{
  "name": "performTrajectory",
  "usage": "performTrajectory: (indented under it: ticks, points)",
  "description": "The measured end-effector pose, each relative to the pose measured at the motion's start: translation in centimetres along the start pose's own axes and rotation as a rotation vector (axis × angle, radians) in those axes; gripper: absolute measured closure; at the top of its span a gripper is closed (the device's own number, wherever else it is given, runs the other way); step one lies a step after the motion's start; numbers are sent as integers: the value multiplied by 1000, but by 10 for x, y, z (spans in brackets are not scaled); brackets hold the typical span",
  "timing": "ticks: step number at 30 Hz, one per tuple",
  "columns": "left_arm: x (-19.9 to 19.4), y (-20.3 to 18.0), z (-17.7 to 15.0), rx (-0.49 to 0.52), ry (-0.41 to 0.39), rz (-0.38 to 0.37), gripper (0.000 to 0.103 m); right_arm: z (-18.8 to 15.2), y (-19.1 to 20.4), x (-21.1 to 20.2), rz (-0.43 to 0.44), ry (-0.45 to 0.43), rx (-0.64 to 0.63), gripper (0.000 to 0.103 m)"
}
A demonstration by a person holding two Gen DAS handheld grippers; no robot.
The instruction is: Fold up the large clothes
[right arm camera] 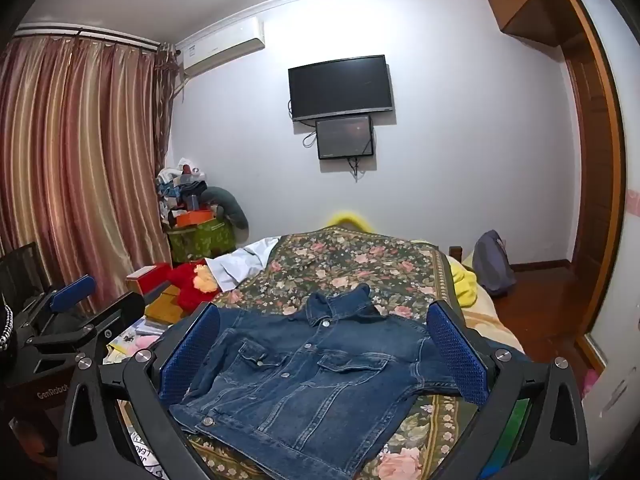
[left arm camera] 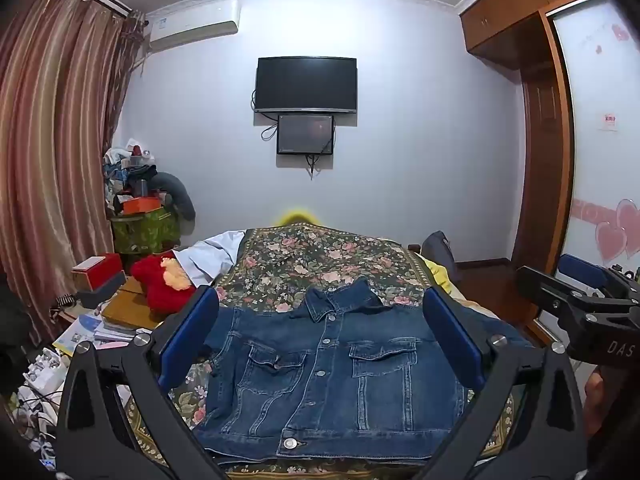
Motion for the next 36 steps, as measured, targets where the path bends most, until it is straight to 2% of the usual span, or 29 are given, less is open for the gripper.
performTrajectory:
  ticks: [36]
  points:
    - [5, 1, 0, -10, 1, 7, 0, 3, 1, -2, -2, 3, 6, 0]
Point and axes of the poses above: each gripper's, at about its wrist camera, not at the fingertips, and x roughly the way its jaws point, y to its left, z to its top, the point moved 3 cm from there along x, roughly the way its jaws point, and after that the axes turned 14 degrees about -y, right-handed, at the moved point
